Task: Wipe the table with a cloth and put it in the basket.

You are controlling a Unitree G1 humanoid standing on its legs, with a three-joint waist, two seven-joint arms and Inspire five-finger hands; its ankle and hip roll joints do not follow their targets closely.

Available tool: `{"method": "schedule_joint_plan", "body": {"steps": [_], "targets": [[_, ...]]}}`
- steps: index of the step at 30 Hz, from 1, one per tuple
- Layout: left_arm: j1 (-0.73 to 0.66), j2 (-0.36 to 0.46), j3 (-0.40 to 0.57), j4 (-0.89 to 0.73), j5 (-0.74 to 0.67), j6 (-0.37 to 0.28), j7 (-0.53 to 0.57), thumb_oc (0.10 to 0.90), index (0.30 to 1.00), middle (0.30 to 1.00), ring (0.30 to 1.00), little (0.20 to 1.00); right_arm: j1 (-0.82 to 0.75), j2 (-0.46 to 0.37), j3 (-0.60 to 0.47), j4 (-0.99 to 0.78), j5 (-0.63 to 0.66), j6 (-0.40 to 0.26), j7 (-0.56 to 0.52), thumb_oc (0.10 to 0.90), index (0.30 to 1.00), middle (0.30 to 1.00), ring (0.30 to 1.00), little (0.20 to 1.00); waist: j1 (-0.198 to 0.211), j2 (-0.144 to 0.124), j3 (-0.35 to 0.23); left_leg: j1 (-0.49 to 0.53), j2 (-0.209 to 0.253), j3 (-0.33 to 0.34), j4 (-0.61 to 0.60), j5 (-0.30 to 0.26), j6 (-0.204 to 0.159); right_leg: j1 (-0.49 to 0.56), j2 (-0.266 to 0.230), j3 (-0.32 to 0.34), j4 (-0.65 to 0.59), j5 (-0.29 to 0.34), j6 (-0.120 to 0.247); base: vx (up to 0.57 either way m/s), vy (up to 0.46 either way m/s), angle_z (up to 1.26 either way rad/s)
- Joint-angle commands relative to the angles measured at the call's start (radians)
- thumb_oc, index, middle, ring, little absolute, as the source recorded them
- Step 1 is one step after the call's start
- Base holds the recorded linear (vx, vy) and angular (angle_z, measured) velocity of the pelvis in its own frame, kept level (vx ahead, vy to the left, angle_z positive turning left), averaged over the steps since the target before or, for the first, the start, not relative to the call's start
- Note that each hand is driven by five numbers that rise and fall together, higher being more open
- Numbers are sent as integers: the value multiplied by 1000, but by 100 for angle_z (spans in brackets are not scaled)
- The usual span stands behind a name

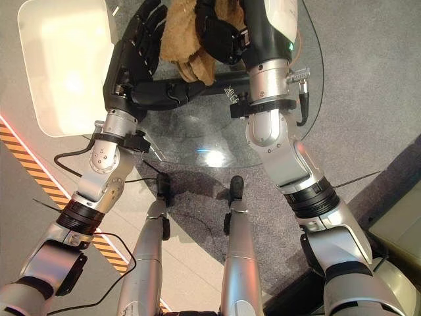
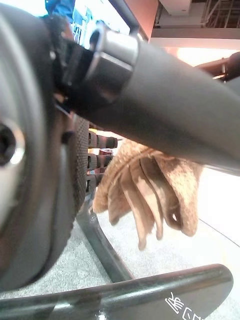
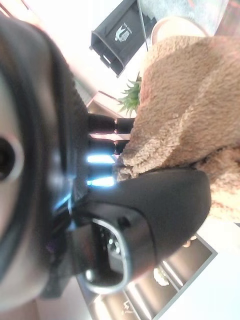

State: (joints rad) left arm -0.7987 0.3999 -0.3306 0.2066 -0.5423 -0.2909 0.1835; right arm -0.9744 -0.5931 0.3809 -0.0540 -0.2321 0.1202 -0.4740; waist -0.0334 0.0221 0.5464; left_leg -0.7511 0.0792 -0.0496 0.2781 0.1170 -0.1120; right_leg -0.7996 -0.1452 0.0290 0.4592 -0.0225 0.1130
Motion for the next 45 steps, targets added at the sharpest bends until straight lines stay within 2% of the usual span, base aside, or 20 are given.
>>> {"method": "schedule_joint_plan", "body": {"steps": [1,13,21,22,24,25,26,27,28,29,45], "targets": [[-176,-15,-5,-52,23,-67,5,800,900,900,900,900,-249,21,-31,-225,11,-146,-32,100,300,300,300,200,1,-30,-26,61,-88,45,-35,-45,74,98,144,-71,-106,-21,-76,4,8,-6],[-235,-29,-9,4,44,-77,24,800,900,900,900,900,-263,52,-15,-225,77,-161,23,100,300,300,300,200,-8,-34,-26,62,-83,50,-46,-32,70,97,147,-65,-122,-8,-77,3,1,-1],[-250,-51,-2,14,67,-83,43,800,900,900,900,900,-250,88,-14,-225,74,-170,53,100,300,300,300,200,-10,-32,-27,61,-84,52,-45,-37,68,96,147,-63,-118,-18,-78,0,0,0],[-250,-52,-1,12,70,-80,46,740,848,848,848,840,-248,90,-16,-226,75,-171,56,100,300,300,300,200,-10,-32,-27,60,-84,52,-45,-38,68,94,147,-63,-118,-18,-78,0,0,0],[-248,-54,0,13,75,-79,47,687,804,804,804,787,-243,95,-20,-230,74,-174,61,100,300,300,300,200,-11,-31,-26,57,-83,51,-49,-29,69,92,148,-63,-121,-9,-78,0,0,0],[-246,-56,0,17,78,-80,48,597,726,726,726,697,-241,98,-20,-231,75,-175,64,100,300,300,300,200,-11,-32,-27,60,-85,51,-46,-38,68,95,147,-63,-117,-19,-78,0,0,0],[-247,-57,0,19,80,-80,49,553,688,688,688,653,-241,102,-20,-233,74,-173,67,100,300,300,300,200,-11,-31,-27,59,-85,51,-46,-36,68,95,148,-62,-119,-18,-79,0,0,0],[-248,-59,-1,20,87,-80,52,418,573,573,573,518,-240,104,-20,-235,73,-172,70,100,300,300,300,200,-12,-31,-27,58,-85,51,-45,-36,68,94,148,-62,-118,-17,-79,0,0,0],[-250,-60,-1,26,94,-91,57,204,389,389,389,304,-240,106,-21,-237,72,-174,72,100,300,300,300,200,-13,-32,-27,57,-85,52,-44,-36,68,93,149,-62,-116,-18,-79,0,0,0],[-251,-59,1,29,94,-90,53,100,300,300,300,200,-239,106,-23,-237,73,-175,72,100,300,300,300,200,-12,-33,-27,58,-84,53,-45,-36,68,94,149,-63,-117,-18,-79,0,0,0],[-254,-51,0,65,121,-98,58,100,300,300,300,200,-245,110,-25,-231,68,-184,65,100,300,300,300,200,-12,-36,-27,57,-81,52,-42,-38,67,93,148,-63,-116,-19,-79,0,0,0]]}}
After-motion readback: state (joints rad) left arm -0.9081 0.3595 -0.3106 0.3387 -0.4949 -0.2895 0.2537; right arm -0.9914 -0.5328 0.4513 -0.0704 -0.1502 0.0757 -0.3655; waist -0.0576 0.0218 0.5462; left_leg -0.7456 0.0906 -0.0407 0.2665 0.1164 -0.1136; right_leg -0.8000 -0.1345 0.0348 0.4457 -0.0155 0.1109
